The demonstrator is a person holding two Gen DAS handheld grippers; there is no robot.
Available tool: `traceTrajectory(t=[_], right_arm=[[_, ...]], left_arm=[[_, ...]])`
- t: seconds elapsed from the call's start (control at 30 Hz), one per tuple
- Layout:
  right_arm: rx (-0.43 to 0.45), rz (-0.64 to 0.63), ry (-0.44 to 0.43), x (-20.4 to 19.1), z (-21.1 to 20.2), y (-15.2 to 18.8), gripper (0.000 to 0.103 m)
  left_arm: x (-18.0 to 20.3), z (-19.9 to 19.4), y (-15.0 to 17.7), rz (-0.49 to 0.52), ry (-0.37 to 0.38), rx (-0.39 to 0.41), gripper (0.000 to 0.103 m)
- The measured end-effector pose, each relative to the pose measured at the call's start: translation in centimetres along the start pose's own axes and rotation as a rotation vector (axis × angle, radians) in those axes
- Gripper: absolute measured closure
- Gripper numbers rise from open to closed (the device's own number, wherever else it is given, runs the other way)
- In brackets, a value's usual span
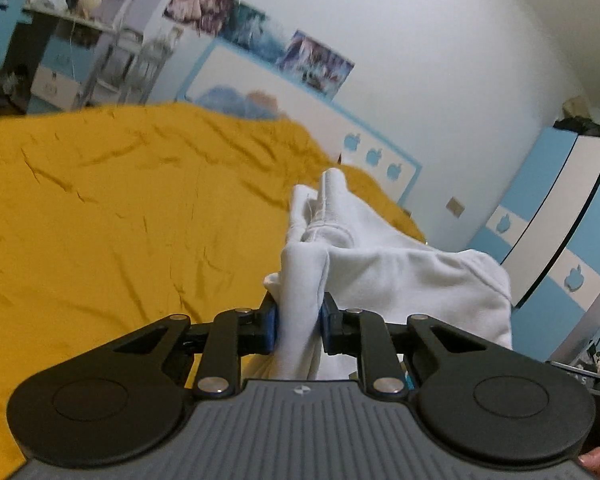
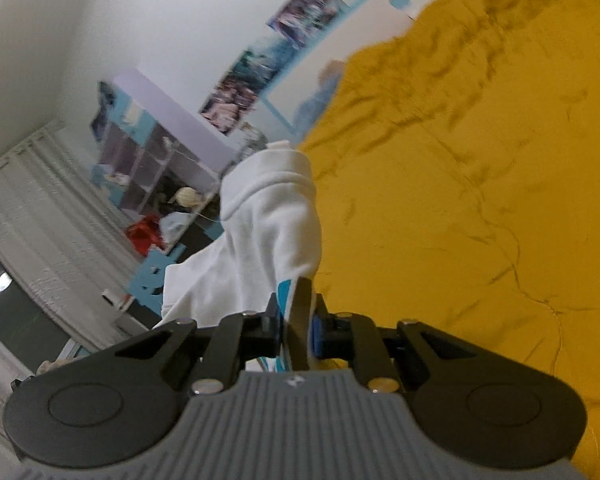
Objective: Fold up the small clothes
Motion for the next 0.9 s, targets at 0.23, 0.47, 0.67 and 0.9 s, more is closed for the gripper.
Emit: traceTrajectory(t=[0.23,0.47,0.67,0.9], right_arm=[[0.062,-0.063,-0.035,-5.0,-8.9,1.1,0.094],[0.093,-0.141,-0.036,-8.5,-19.0,2.6,0.094],[0.085,-0.116,-0.048,-8.8,-25.9,4.5,0.094],[0.004,-0.075,-0.019,-7.2,-29.5,6.9,0.094]], left_arm=[[4.4,-7.4,0.9,-0.003,0.051,0.059,0.081],[8.8,-13.7,2.8,0.015,0.116,0.072,0.081],[10.2,-16.6,4.5,0.037,0.156,0.019,0.081],[8.7,-16.7,7.5,0.004,0.16,-0.093,0.081]])
Point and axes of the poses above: each gripper's, at about its wrist camera, not at the fingertips, and z roughly the way its jaws point, x to its right, y to its underside, the point moved 2 cm from there along z, roughly the way its jaws point, and after that the axes turned 3 degrees about -z, right-handed, at the moved point
